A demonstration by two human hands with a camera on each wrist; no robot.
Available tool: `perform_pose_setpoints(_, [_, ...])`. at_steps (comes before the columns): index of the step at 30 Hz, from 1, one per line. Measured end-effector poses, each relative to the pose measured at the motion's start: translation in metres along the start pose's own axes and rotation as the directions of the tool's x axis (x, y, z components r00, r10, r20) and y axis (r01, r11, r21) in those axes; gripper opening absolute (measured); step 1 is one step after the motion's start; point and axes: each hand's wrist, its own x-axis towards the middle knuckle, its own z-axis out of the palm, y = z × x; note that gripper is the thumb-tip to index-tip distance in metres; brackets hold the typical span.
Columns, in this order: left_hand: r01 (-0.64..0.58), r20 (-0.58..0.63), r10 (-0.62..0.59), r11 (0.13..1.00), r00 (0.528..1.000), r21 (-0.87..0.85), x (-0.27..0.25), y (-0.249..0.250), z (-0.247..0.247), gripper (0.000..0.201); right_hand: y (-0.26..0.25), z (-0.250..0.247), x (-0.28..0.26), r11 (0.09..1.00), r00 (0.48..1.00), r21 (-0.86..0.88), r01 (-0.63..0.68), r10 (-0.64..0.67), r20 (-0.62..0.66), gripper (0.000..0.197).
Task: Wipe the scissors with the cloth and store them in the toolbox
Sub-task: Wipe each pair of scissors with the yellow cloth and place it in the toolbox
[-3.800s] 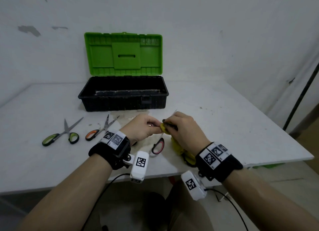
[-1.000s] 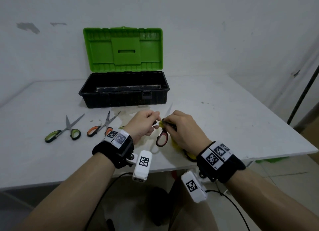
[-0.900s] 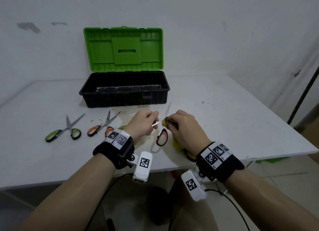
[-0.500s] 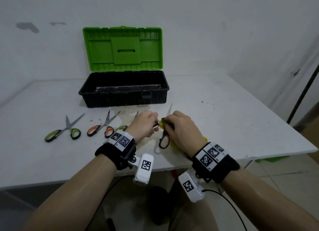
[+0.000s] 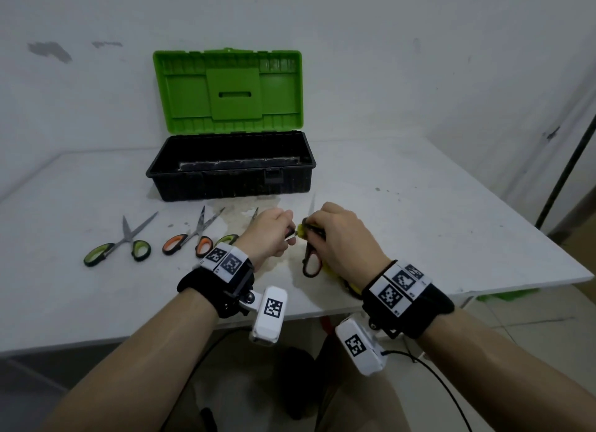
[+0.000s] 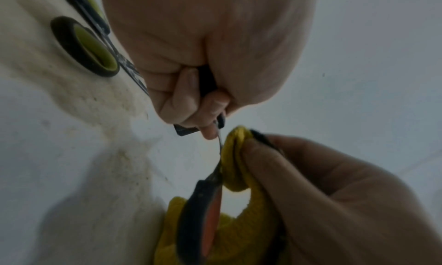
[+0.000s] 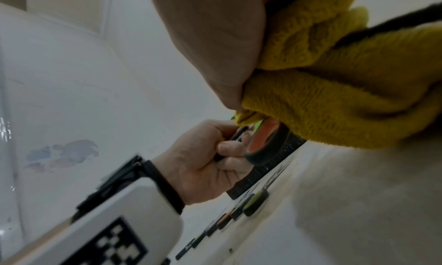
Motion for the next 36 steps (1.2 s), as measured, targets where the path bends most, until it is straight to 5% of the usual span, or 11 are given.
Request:
perform_pose_setpoints(4, [-0.005,0.014,0.005,1.0,1.0,-0.025,0.001,0.002,0.002,0.035,-0.007,0.008,-0.004,0.996,0.992,-0.036,0.076,-0.072,0.104,0.019])
perform_pose_setpoints(12, [-0.012,-0.007,0.012,1.0,1.0,-0.025,-0.002,0.003,-0.006,0.033,0.023,-0.018,0.006,0.987,0.983,0.084,-0.137,0.146,-0.112,0.015])
perform_pose_setpoints(23, [-0.116,0.033,0.114,0.991,0.993,0.065,-0.005,0.002,-0.003,0.024,0.01,0.002,-0.007,0.998,1.0,0.055,0.011,-0.012,0.02,0.017])
perform_pose_setpoints(27, [-0.151,0.044,0.148,0.987,0.988,0.049,-0.004,0.003,-0.001,0.023,0.01,0.002,-0.003,0.999,0.998,0.043,-0.009,0.012,-0.058,0.02])
perform_pose_setpoints(32, [-0.196,0.003,0.196,0.978,0.981,0.069,0.0,-0.005,-0.005,0.021,0.011,0.0,-0.009,0.999,0.997,0.043,0.011,-0.014,0.081,0.017])
perform_pose_setpoints(36, [-0.224,0.005,0.225,0.971,0.974,0.082,0.002,-0.008,0.0,0.021,0.013,0.0,-0.005,0.996,0.999,0.087,0.025,-0.022,-0.034,0.016])
